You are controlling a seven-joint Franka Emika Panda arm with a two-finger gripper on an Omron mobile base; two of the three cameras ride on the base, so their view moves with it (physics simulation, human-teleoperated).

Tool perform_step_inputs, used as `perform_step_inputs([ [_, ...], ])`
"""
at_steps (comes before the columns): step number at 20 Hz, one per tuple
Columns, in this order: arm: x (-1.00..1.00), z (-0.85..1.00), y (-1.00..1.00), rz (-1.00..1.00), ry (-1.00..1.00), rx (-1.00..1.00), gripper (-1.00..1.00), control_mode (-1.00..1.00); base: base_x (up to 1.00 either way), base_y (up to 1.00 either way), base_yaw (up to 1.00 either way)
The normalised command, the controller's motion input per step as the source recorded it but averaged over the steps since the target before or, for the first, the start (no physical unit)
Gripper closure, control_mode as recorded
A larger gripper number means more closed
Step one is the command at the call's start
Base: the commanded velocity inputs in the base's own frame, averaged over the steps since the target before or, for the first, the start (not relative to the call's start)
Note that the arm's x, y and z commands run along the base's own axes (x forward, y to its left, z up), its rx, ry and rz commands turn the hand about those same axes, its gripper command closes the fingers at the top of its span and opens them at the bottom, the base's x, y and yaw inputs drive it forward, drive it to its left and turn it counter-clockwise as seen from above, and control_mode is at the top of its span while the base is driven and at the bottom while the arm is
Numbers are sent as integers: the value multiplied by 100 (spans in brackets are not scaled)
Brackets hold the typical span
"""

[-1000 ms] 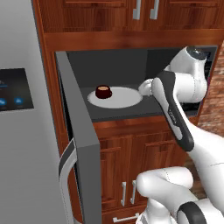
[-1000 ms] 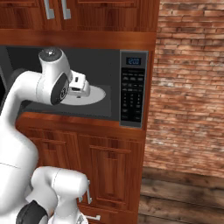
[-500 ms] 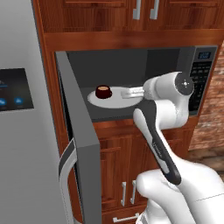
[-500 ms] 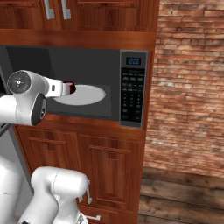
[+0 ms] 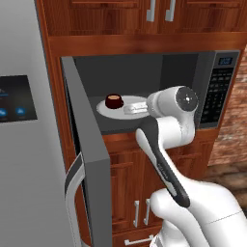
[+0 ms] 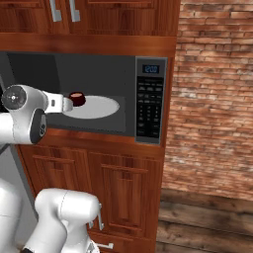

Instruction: Pick the cup of tea, navigate to the dining table, and place it on the saucer.

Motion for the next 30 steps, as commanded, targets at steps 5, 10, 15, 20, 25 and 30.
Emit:
perform_step_inputs([
  [5,22,18,0,0,23,-13,-100,-100,0,0,0],
  [10,28,1,0,0,15,-11,-100,-100,0,0,0],
  [15,15,-38,0,0,0,0,-100,-100,0,0,0],
  [20,34,-55,3,0,0,0,-100,-100,0,0,0],
  [25,60,-37,19,0,0,0,-100,-100,0,0,0],
  [30,70,-5,33,0,0,2,-100,-100,0,0,0],
])
